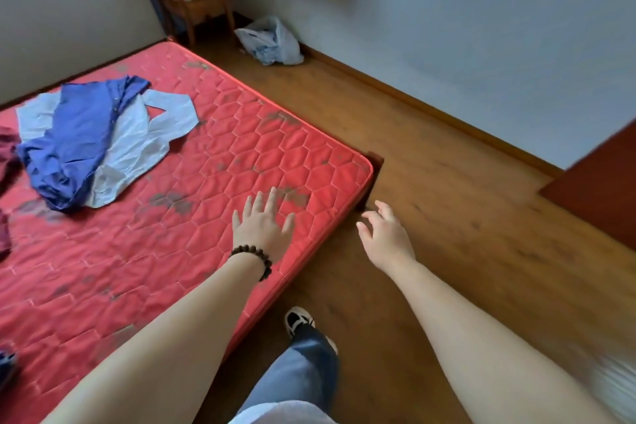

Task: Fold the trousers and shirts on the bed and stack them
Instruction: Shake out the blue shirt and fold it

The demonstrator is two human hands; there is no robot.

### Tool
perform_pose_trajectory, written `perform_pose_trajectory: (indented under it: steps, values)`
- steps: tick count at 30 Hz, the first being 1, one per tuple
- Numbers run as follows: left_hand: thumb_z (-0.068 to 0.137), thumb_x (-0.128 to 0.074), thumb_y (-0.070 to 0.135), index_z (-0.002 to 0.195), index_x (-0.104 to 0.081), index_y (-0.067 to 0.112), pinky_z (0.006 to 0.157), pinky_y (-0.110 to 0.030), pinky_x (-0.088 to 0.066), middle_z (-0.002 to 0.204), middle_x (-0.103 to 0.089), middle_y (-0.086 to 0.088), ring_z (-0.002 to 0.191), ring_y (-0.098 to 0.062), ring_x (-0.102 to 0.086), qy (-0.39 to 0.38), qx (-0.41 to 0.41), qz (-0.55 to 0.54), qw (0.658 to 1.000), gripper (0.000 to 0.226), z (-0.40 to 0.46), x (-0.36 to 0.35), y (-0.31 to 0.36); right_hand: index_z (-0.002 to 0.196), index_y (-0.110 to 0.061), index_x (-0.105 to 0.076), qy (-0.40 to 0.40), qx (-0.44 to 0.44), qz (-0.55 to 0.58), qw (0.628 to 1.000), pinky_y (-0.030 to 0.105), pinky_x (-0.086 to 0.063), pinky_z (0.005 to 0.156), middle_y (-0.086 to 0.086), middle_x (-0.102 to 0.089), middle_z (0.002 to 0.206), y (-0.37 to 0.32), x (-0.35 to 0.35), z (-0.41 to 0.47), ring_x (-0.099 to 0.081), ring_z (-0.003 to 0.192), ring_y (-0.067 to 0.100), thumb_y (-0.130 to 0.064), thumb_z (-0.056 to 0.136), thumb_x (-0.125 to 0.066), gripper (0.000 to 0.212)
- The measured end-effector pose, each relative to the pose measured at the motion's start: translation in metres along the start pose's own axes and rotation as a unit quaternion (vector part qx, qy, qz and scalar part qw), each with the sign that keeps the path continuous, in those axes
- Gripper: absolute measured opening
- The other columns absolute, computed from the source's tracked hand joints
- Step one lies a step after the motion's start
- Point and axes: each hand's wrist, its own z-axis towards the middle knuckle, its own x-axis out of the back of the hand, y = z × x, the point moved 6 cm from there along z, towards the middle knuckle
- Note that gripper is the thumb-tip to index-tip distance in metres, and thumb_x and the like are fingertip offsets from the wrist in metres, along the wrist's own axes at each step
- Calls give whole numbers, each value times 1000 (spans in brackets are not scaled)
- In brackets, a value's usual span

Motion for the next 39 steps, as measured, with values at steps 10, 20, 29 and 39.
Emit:
perform_pose_trajectory:
  steps: [10,20,29,39]
  values:
    - [93,-24,60,152,-4,31,119,-48,-5,160,-11,-4,148,-22,-4,15,113,-29,993,68,146,17,-23,133,-14,-53,-75,110,-45,990,42,-33,111,6,-26,155,-74,-2,182,-32,139,25,-35,99,-40,42]
    - [94,-27,57,152,-9,27,118,-50,-10,159,-14,-6,147,-23,-8,56,283,-33,957,69,182,52,-113,129,-11,-56,-156,268,-69,948,40,-29,111,11,-30,153,-203,-50,285,-34,137,27,-29,97,-48,37]
    - [93,-27,56,152,-8,26,118,-50,-8,160,-13,-6,147,-24,-6,82,420,-43,903,69,201,54,-161,125,-10,-59,-205,402,-55,891,41,-30,111,12,-36,149,-286,-100,346,-36,136,28,-25,96,-50,33]
    - [92,-30,56,152,-12,25,118,-49,-9,159,-15,-5,147,-24,-7,100,497,-37,861,70,219,58,-210,131,-13,-55,-267,465,-71,841,41,-28,112,9,-36,150,-345,-158,392,-34,137,26,-23,96,-50,37]
